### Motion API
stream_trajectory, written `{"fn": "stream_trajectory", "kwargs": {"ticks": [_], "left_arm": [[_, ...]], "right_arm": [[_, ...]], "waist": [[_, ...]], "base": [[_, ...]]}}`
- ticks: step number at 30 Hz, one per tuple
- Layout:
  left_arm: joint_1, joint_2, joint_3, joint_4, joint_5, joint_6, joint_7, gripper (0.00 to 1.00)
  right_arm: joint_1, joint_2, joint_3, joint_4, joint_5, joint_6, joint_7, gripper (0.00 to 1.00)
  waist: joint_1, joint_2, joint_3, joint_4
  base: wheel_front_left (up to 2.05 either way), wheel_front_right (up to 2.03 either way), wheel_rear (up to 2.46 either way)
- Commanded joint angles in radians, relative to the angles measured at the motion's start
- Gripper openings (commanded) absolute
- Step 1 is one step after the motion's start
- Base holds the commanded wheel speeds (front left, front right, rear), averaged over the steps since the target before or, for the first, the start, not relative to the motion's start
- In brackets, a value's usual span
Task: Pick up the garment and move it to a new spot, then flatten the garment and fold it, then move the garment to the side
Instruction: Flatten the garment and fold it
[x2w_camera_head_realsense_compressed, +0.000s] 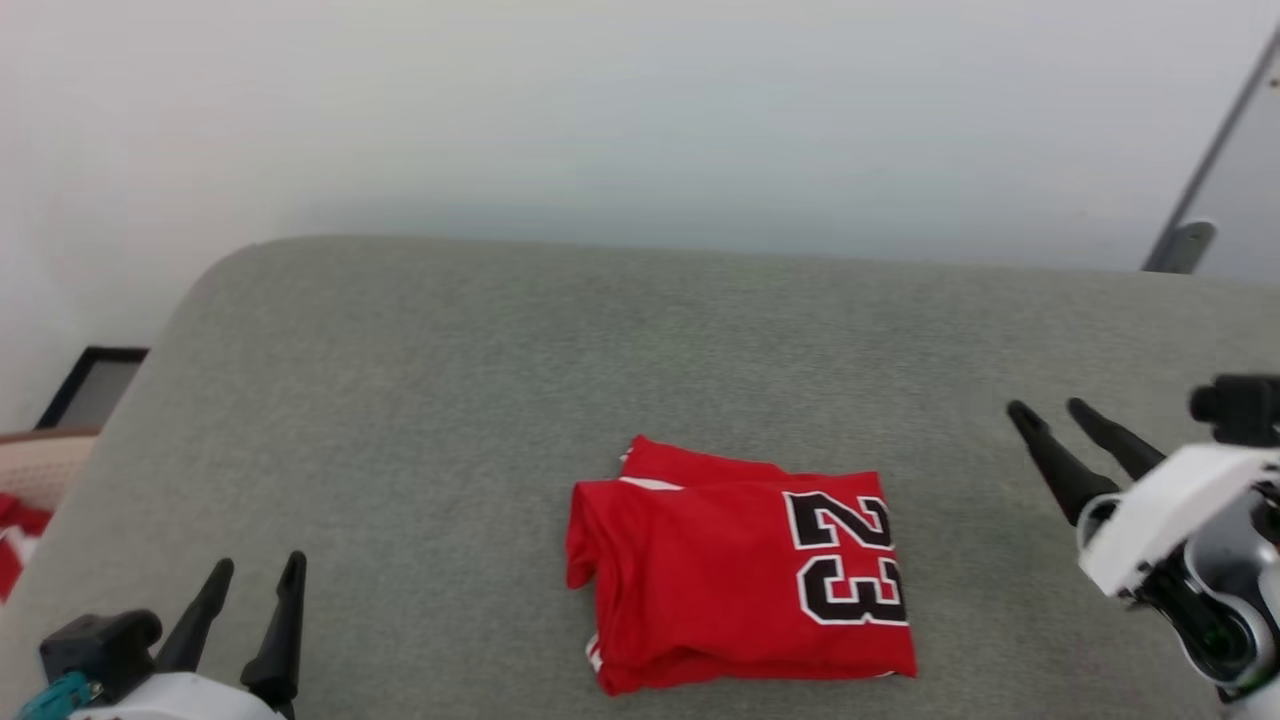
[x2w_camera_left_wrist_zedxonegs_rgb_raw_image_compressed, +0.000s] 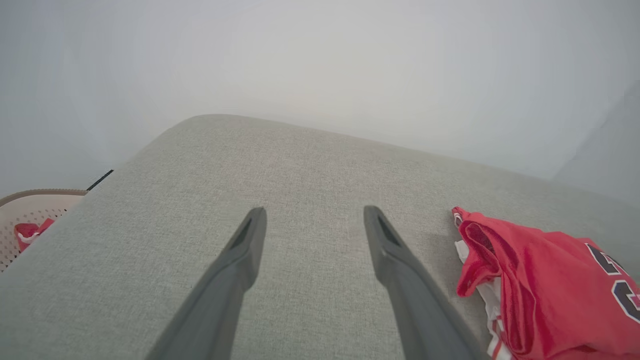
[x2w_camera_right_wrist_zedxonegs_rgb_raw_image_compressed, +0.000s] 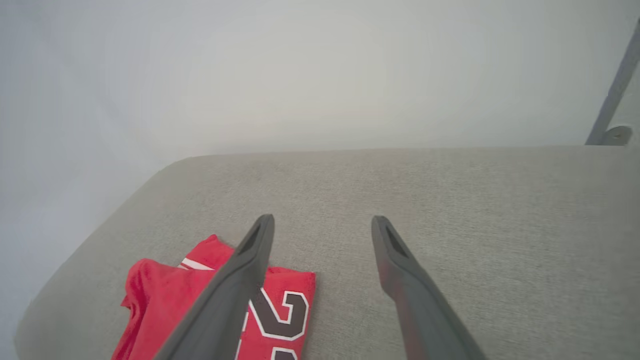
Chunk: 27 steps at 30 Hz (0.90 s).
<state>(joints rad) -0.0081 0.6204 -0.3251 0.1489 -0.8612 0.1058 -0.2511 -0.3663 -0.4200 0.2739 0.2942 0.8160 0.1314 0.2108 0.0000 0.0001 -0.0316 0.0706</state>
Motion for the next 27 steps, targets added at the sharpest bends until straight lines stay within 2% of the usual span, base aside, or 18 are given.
{"fn": "stream_trajectory", "kwargs": {"ticks": [1,7,14,27], "left_arm": [[0.014,0.003,0.005,-0.004,-0.003,0.005,-0.005,1.0],[0.05,0.012,0.029,-0.019,-0.002,0.013,-0.008,1.0],[0.075,0.018,0.056,-0.026,-0.008,0.016,-0.011,1.0],[0.088,0.015,0.077,-0.027,0.008,0.011,-0.013,1.0]], "right_arm": [[0.017,-0.007,-0.006,-0.005,-0.005,-0.002,-0.021,1.0],[0.102,-0.042,-0.029,-0.01,-0.056,-0.002,-0.182,1.0],[0.165,-0.059,-0.059,-0.007,-0.088,-0.002,-0.285,1.0],[0.253,-0.042,-0.127,0.022,-0.177,-0.002,-0.343,1.0]], "waist": [[0.0,-0.0001,-0.012,-0.033],[0.0,-0.0001,-0.022,-0.071],[0.0,-0.0001,-0.027,-0.095],[0.0,-0.0001,-0.031,-0.134]], "base": [[0.0,0.0,0.0],[0.0,0.0,0.0],[0.0,0.0,0.0],[0.0,0.0,0.0]]}}
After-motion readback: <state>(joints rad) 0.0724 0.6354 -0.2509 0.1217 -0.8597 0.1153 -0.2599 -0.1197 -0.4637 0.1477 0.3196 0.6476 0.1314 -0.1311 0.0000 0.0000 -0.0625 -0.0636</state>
